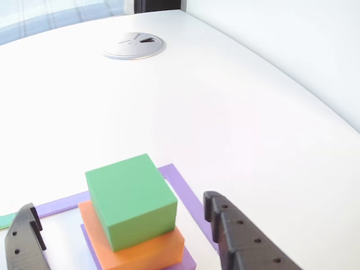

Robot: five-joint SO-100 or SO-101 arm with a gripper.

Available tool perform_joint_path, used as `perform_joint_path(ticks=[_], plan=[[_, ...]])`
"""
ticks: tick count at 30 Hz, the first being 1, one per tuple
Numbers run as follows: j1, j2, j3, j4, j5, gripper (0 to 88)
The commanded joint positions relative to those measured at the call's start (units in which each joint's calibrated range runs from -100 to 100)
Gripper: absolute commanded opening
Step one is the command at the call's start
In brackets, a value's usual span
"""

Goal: Tower of hanoi

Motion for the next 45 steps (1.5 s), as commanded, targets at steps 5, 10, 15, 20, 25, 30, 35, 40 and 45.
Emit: perform_joint_path(ticks=[5,10,15,20,25,30,35,40,45], plan=[[-1.1,3.0,-3.6,-4.1,0.2,35.3],[-1.1,5.2,-5.4,-4.9,0.2,35.3],[-1.9,7.1,-7.3,-5.0,0.2,35.3],[-2.7,7.7,-7.7,-5.0,0.2,34.2],[-3.6,7.8,-7.0,-5.0,0.2,30.4],[-4.6,7.8,-6.6,-5.0,0.2,24.5],[-5.2,7.6,-6.3,-5.0,0.2,17.6],[-5.7,7.6,-5.9,-5.0,0.2,13.1],[-6.4,7.2,-5.5,-5.2,0.2,10.1]])
